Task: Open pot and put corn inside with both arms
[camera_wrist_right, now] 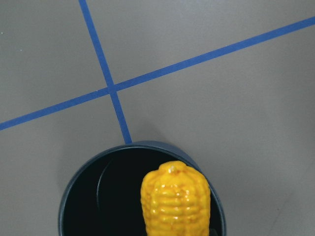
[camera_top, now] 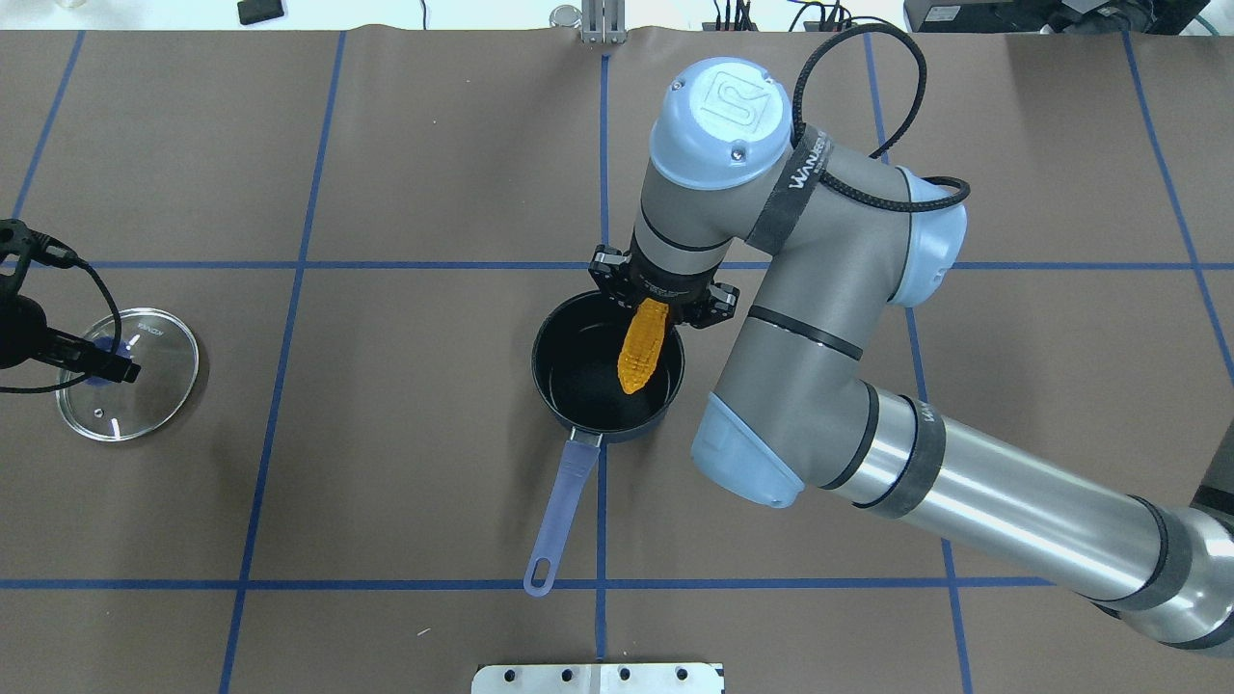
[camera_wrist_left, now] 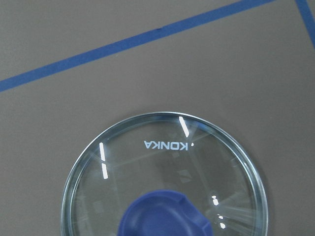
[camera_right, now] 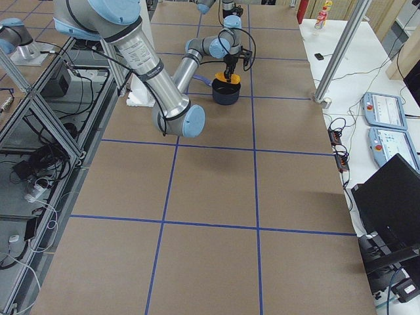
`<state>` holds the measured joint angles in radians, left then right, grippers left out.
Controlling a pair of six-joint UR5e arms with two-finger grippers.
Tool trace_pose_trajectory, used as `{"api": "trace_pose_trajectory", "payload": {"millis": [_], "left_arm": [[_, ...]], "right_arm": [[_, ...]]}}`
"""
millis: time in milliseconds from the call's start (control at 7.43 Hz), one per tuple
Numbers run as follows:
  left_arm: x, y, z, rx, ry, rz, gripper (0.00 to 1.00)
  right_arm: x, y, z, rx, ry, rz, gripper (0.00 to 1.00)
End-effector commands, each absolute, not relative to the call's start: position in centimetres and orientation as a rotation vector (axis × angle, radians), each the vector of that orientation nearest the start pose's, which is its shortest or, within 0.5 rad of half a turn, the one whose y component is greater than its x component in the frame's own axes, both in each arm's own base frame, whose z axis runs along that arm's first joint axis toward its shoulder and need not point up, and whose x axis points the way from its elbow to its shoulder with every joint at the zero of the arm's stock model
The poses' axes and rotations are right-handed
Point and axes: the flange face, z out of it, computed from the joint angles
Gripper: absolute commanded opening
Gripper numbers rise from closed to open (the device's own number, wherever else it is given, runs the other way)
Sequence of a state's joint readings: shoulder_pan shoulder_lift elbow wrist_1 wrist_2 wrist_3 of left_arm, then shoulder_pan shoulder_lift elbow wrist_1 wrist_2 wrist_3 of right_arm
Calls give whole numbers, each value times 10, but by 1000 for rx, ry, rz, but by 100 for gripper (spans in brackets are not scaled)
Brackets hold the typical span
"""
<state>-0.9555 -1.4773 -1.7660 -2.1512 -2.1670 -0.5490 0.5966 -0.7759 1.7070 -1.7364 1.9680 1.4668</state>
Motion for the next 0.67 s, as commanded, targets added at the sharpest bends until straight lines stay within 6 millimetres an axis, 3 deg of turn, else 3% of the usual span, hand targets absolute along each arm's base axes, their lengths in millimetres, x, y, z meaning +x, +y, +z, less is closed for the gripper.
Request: {"api": "trace_pose_trajectory", "payload": {"millis": [0, 404, 538], "left_arm": [[183, -442, 521, 234, 927, 237, 98], [178, -439, 495, 216, 921, 225, 98], [178, -438, 495, 215, 920, 224, 98]], "right_arm": [[-522, -454, 146, -95, -820, 309, 12], [-565, -464, 158, -65, -833, 318, 12], [-569, -465, 155, -64, -843, 320, 12]]}}
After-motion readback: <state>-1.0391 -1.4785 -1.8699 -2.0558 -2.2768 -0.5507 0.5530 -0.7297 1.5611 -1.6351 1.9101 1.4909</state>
